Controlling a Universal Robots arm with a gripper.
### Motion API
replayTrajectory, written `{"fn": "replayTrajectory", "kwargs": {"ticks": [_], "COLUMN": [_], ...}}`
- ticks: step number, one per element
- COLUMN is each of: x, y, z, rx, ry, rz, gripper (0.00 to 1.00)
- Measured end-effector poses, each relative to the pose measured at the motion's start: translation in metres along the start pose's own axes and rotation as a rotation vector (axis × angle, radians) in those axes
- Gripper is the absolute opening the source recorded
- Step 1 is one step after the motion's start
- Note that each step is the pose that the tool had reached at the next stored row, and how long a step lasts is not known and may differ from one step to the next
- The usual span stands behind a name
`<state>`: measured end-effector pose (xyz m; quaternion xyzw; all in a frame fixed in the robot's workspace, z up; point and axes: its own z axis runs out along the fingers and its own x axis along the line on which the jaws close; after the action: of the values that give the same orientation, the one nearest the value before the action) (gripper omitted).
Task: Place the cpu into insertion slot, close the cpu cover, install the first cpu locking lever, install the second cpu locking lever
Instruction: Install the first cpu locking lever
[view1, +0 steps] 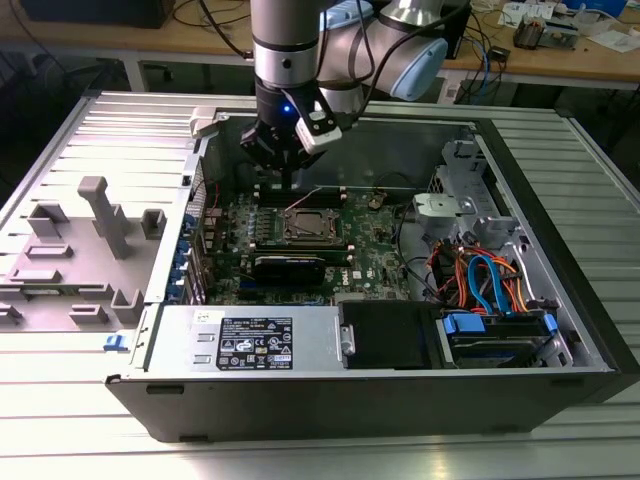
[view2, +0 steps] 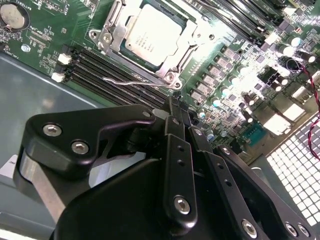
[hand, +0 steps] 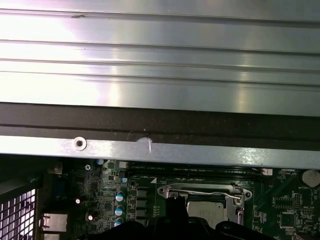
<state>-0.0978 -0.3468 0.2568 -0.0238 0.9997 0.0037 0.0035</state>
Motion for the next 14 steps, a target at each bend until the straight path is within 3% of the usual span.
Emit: {"fn": "replayTrajectory", "kwargs": {"ticks": [14], "x": [-0.0002], "y": [0.0], "z": [0.0015], "rx": [0.0001], "ry": [0.0], "rz": [0.0], "gripper": [0.11]}}
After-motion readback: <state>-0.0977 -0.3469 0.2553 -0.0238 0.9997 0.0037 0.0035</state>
